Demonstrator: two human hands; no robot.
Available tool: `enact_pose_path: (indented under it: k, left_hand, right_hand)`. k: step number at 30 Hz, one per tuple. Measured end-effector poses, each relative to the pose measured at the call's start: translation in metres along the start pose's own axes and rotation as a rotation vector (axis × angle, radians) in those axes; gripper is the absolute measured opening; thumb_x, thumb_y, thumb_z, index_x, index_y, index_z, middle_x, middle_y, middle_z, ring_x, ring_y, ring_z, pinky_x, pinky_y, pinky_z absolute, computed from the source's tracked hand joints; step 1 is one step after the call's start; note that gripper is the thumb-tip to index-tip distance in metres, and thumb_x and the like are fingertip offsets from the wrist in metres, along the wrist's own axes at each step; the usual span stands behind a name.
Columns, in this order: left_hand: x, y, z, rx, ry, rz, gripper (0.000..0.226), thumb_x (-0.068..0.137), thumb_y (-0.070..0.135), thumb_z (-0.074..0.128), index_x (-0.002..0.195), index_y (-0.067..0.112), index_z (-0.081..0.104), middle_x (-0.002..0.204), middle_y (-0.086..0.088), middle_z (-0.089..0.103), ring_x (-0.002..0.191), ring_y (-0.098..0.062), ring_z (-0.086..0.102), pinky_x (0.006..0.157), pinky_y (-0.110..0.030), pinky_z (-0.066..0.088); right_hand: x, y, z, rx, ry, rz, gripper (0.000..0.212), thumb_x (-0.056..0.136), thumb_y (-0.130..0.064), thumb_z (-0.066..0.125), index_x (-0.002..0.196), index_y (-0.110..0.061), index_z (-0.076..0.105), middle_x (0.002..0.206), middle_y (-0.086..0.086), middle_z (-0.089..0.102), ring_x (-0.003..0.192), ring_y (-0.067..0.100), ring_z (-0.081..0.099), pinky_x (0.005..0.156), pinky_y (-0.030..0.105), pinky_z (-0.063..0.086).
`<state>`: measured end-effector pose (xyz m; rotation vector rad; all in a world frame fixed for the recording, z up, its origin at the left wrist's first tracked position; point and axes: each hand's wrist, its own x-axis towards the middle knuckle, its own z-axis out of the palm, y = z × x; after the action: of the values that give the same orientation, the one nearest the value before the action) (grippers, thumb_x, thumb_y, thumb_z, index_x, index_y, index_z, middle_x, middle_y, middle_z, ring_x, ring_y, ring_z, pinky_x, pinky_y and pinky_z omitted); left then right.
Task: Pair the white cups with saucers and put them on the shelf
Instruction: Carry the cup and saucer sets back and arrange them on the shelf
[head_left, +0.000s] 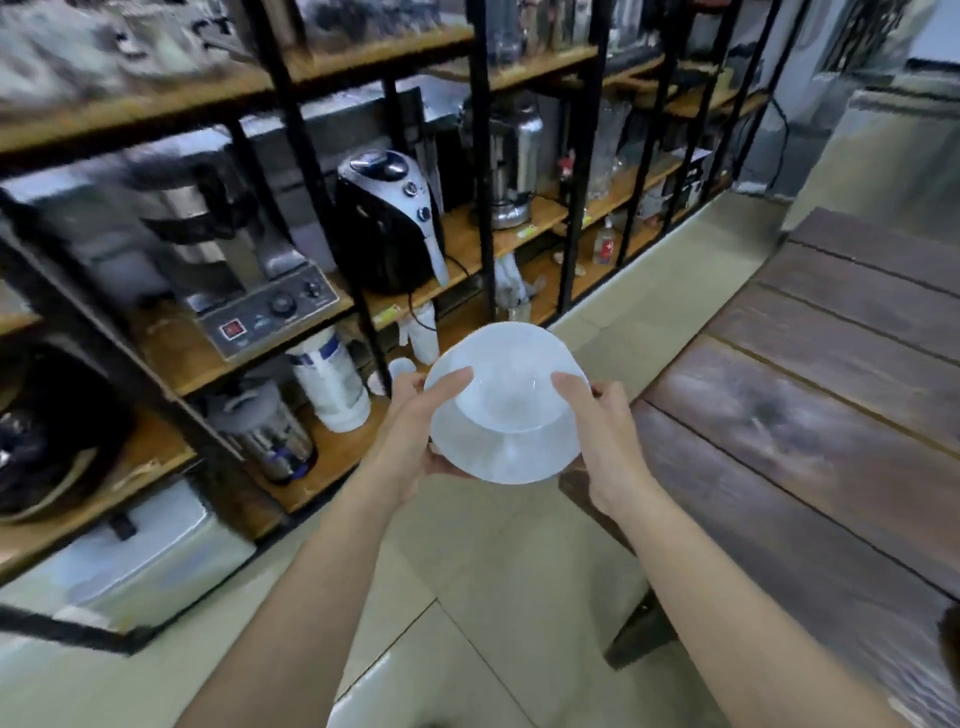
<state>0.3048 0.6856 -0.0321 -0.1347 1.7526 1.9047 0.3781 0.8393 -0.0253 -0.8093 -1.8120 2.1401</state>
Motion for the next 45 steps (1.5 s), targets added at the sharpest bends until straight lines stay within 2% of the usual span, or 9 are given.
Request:
enact_pose_path:
  k: [4, 10, 17, 20, 24, 30, 34, 38, 45]
  left_hand:
    - [-0.012, 0.022, -0.081, -0.091, 0.061, 0.059, 0.096, 0.048, 0.06, 0.08, 0.131, 0.024, 0.046, 0.133, -0.011, 0.053, 0.11, -0.039, 0.06, 0.069, -0.056, 0.056]
    - [-0.047, 0.059, -0.217, -0.12, 0.318, 0.203, 0.076, 0.066, 0.053, 0.07, 0.128, 0.016, 0.043, 0.123, -0.011, 0.058, 0.102, -0.034, 0.063, 0.061, -0.05, 0.059]
    - [-0.095, 0.097, -0.337, -0.169, 0.587, 0.263, 0.049, 0.084, 0.04, 0.063, 0.119, 0.017, 0.038, 0.111, -0.005, 0.054, 0.097, -0.029, 0.062, 0.064, -0.046, 0.06]
    - [-0.102, 0.112, -0.389, -0.184, 0.703, 0.285, 0.046, 0.085, 0.039, 0.064, 0.117, 0.014, 0.044, 0.108, -0.006, 0.057, 0.092, -0.026, 0.062, 0.061, -0.044, 0.06]
    - [-0.092, 0.124, -0.449, -0.181, 0.844, 0.325, 0.052, 0.083, 0.042, 0.065, 0.122, 0.012, 0.048, 0.116, -0.009, 0.062, 0.097, -0.028, 0.064, 0.057, -0.04, 0.059]
    - [-0.06, 0.151, -0.535, -0.227, 0.929, 0.272, 0.047, 0.085, 0.041, 0.062, 0.12, 0.017, 0.042, 0.099, 0.003, 0.053, 0.083, -0.018, 0.056, 0.065, -0.044, 0.059]
    - [-0.034, 0.172, -0.59, -0.328, 0.994, 0.223, 0.037, 0.085, 0.036, 0.063, 0.115, 0.021, 0.046, 0.098, 0.0, 0.054, 0.083, -0.022, 0.057, 0.058, -0.039, 0.056]
    - [-0.008, 0.185, -0.644, -0.338, 1.066, 0.192, 0.036, 0.084, 0.033, 0.064, 0.115, 0.021, 0.05, 0.117, -0.008, 0.054, 0.104, -0.032, 0.055, 0.076, -0.042, 0.056]
    - [0.03, 0.193, -0.735, -0.402, 1.196, 0.177, 0.049, 0.078, 0.03, 0.071, 0.12, 0.006, 0.061, 0.115, -0.014, 0.066, 0.097, -0.033, 0.061, 0.079, -0.038, 0.052]
  right_hand:
    - [-0.007, -0.011, 0.082, -0.09, -0.141, -0.035, 0.041, 0.089, -0.036, 0.055, 0.118, -0.012, 0.04, 0.103, -0.002, 0.049, 0.098, 0.02, 0.053, 0.072, 0.036, 0.05]
    - [-0.024, -0.01, 0.234, -0.103, -0.341, -0.05, 0.047, 0.088, -0.038, 0.058, 0.124, -0.013, 0.041, 0.102, -0.003, 0.052, 0.102, 0.023, 0.053, 0.087, 0.044, 0.049]
    - [-0.048, -0.01, 0.39, -0.13, -0.541, -0.059, 0.037, 0.088, -0.042, 0.055, 0.115, -0.018, 0.043, 0.1, 0.001, 0.05, 0.088, 0.018, 0.05, 0.081, 0.041, 0.049]
    - [-0.056, -0.012, 0.451, -0.182, -0.617, -0.077, 0.037, 0.089, -0.043, 0.055, 0.114, -0.021, 0.041, 0.098, -0.001, 0.049, 0.082, 0.012, 0.048, 0.062, 0.032, 0.048]
    - [-0.052, -0.005, 0.525, -0.25, -0.689, -0.079, 0.046, 0.087, -0.046, 0.056, 0.122, -0.018, 0.044, 0.115, 0.006, 0.053, 0.101, 0.023, 0.054, 0.089, 0.045, 0.051]
    - [-0.02, 0.01, 0.639, -0.251, -0.806, -0.08, 0.058, 0.086, -0.045, 0.056, 0.134, -0.017, 0.04, 0.124, 0.006, 0.051, 0.111, 0.025, 0.048, 0.09, 0.037, 0.042]
    - [0.005, 0.015, 0.718, -0.289, -0.881, -0.03, 0.058, 0.085, -0.041, 0.06, 0.129, -0.007, 0.043, 0.121, 0.007, 0.051, 0.102, 0.021, 0.047, 0.065, 0.028, 0.037]
    - [0.024, 0.02, 0.783, -0.342, -0.955, -0.005, 0.06, 0.087, -0.038, 0.058, 0.133, -0.004, 0.041, 0.122, 0.007, 0.049, 0.1, 0.022, 0.047, 0.056, 0.026, 0.034]
    - [0.036, 0.039, 0.87, -0.451, -0.991, -0.037, 0.052, 0.087, -0.038, 0.056, 0.125, -0.003, 0.048, 0.106, 0.005, 0.053, 0.087, 0.016, 0.051, 0.057, 0.024, 0.034]
